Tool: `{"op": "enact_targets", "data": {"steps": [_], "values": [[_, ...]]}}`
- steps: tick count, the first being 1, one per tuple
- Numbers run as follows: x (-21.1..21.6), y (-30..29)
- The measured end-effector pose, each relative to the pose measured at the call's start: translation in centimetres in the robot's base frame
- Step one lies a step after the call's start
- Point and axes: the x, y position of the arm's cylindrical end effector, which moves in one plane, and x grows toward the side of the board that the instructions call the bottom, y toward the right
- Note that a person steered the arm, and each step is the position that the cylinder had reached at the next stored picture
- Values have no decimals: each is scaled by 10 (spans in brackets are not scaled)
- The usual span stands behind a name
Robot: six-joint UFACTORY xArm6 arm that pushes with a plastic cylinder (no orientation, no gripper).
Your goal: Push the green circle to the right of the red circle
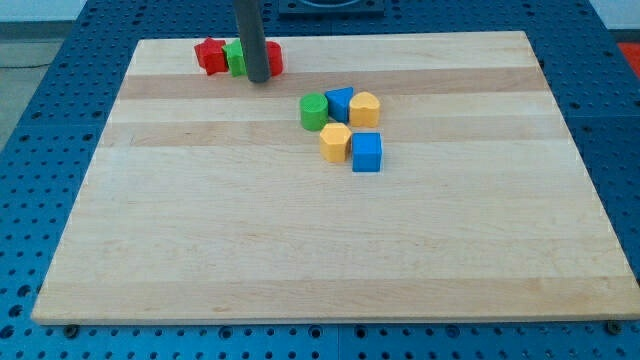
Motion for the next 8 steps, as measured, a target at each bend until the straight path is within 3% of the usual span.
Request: {"op": "enact_targets", "data": {"steps": [2, 3, 4, 6, 8], "values": [[24, 0], [79, -4], [130, 33], [131, 94], [102, 94]]}}
